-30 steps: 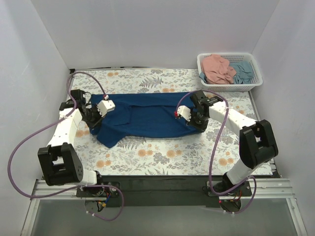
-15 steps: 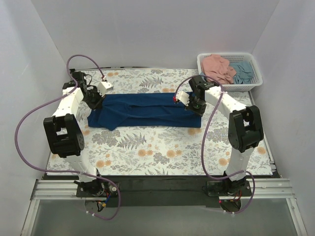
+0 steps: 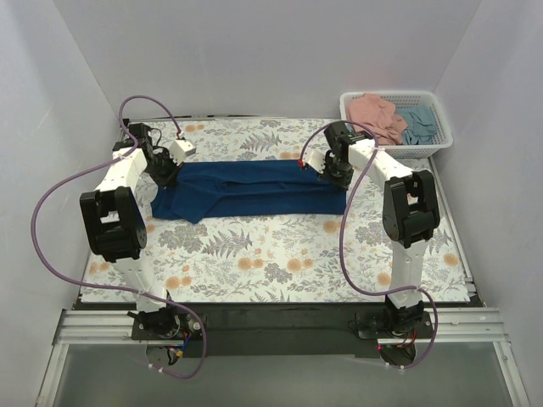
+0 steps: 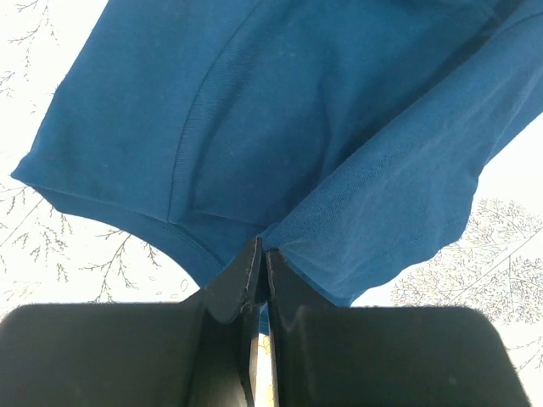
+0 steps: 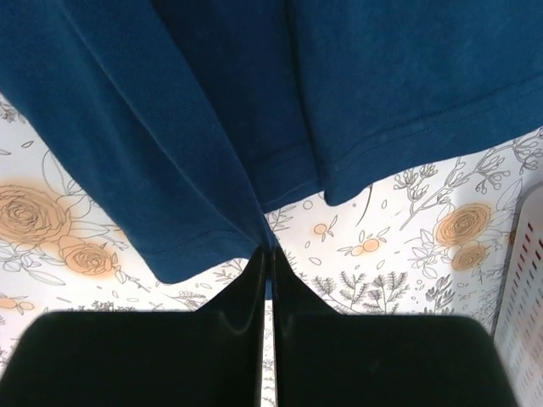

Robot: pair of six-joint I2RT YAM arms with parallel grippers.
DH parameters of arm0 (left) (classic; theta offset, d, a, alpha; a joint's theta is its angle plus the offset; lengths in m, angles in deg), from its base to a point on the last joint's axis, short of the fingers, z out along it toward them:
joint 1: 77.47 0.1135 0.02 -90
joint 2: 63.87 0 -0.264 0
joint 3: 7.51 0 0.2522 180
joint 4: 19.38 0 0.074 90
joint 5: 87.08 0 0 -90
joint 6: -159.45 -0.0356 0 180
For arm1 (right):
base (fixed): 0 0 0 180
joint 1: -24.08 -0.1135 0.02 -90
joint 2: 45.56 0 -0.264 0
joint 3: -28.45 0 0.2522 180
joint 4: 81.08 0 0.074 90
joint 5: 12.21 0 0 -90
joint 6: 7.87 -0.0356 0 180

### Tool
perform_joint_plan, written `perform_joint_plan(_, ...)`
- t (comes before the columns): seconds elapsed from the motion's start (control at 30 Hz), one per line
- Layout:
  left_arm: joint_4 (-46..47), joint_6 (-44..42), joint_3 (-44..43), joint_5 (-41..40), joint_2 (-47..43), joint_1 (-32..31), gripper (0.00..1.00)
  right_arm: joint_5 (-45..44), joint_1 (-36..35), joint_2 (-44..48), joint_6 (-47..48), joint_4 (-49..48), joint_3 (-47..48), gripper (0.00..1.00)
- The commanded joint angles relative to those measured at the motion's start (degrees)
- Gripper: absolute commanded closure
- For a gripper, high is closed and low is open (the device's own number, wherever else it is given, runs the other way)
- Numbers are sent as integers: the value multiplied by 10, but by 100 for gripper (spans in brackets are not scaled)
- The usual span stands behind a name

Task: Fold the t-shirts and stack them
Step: Fold the tshirt

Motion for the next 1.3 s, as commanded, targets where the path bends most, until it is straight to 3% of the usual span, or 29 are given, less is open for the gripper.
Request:
perform_joint_plan(0.0,18,4,-18,-6,-7,1,100,-12,3,-13,29,15,35,99)
perform_joint_plan(0.53,26,15,-25,-14,22,1,100,-13,3,-54,27,14,69,99)
perform_joint_plan(1.27,60,22,-24,-39,50,-23,100,-19,3,-53,23,13,36,99)
